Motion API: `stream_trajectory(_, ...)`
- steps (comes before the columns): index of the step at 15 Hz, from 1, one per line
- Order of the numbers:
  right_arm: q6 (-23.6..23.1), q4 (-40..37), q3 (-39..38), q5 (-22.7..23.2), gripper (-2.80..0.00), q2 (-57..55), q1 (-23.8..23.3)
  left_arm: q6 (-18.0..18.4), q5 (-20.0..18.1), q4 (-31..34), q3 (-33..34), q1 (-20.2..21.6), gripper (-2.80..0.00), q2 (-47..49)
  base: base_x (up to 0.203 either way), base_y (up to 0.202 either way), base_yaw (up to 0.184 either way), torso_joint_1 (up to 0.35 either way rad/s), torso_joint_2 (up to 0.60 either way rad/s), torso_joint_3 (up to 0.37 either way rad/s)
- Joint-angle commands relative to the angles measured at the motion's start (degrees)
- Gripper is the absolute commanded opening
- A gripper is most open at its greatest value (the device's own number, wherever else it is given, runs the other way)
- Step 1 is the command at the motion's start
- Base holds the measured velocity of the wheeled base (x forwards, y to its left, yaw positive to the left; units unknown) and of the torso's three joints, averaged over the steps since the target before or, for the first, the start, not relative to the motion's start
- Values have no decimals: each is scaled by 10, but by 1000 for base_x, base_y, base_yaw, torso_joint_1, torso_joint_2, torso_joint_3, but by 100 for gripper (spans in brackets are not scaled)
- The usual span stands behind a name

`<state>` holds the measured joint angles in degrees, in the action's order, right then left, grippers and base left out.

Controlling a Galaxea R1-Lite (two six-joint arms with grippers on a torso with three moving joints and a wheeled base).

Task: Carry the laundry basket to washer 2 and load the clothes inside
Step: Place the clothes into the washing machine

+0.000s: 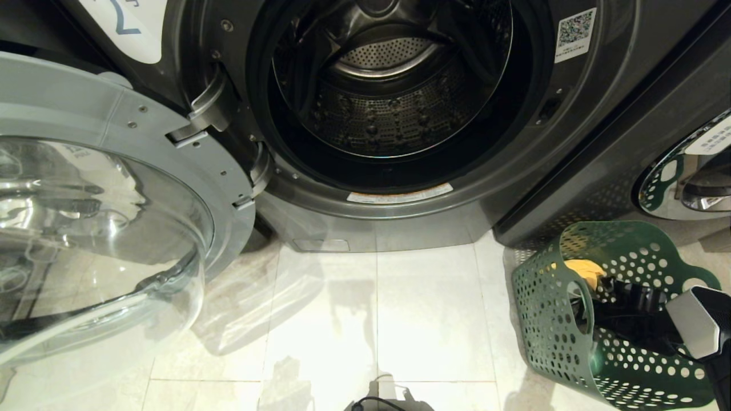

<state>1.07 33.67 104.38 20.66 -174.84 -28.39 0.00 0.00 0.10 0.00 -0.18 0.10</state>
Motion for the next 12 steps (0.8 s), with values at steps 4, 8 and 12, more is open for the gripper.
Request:
stream_trajectory(4,2,-9,-5,0,-280,7,0,0,0,0,0,0,-280,0,0,0,0,0,0,0)
stream_trajectory(8,5,-9,-104,7,-280,106,0,0,0,0,0,0,-280,0,0,0,0,0,0,0)
stream_trajectory(12,19,-4,-241,18,-280,231,1,-1,0,0,0,0,-280,0,0,0,0,0,0,0)
